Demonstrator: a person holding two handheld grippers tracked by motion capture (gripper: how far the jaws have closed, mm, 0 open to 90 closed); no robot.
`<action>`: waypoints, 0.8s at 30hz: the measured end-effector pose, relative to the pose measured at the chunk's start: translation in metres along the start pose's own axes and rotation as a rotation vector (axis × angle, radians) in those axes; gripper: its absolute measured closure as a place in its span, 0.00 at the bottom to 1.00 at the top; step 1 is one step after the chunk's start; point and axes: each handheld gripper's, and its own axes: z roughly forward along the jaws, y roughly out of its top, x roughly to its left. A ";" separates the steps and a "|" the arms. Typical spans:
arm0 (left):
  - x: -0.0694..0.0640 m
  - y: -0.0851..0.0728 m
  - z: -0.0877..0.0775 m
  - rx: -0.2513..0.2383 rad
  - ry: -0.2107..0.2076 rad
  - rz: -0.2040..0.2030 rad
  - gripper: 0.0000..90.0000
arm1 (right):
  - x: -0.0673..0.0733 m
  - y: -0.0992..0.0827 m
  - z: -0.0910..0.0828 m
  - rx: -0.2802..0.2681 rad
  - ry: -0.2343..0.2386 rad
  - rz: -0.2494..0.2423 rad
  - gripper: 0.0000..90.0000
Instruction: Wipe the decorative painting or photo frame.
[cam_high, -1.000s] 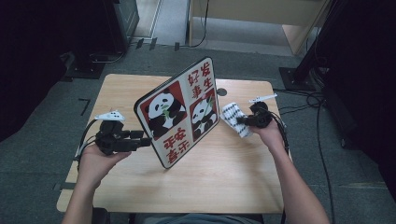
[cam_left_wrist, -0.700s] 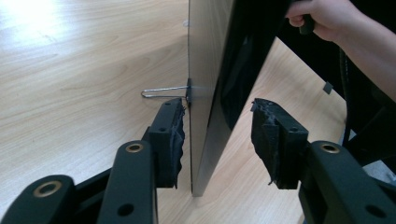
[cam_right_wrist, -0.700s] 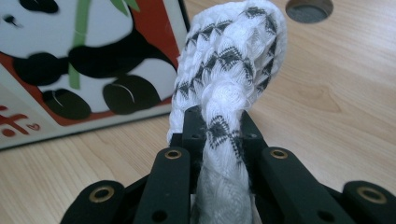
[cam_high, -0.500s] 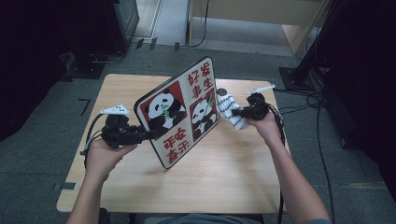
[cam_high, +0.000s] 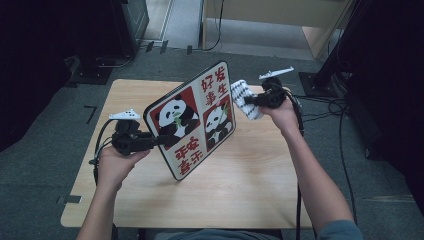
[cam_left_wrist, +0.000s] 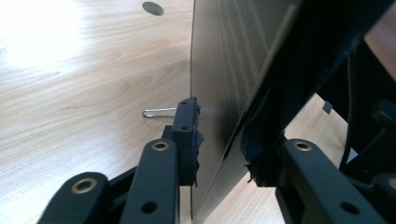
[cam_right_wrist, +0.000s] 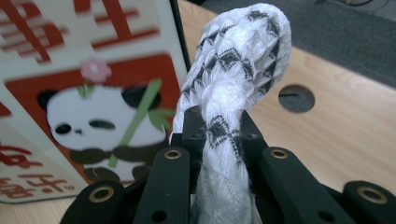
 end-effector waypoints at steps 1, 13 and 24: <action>0.001 0.000 0.000 -0.002 -0.001 -0.002 0.79 | 0.001 0.005 -0.002 -0.005 -0.003 0.000 0.88; 0.005 0.004 0.004 -0.008 -0.007 -0.002 0.81 | 0.023 0.063 -0.024 -0.080 -0.018 -0.067 0.88; 0.010 0.005 0.002 -0.012 -0.025 0.003 0.87 | 0.063 0.113 -0.042 -0.165 0.006 -0.154 0.88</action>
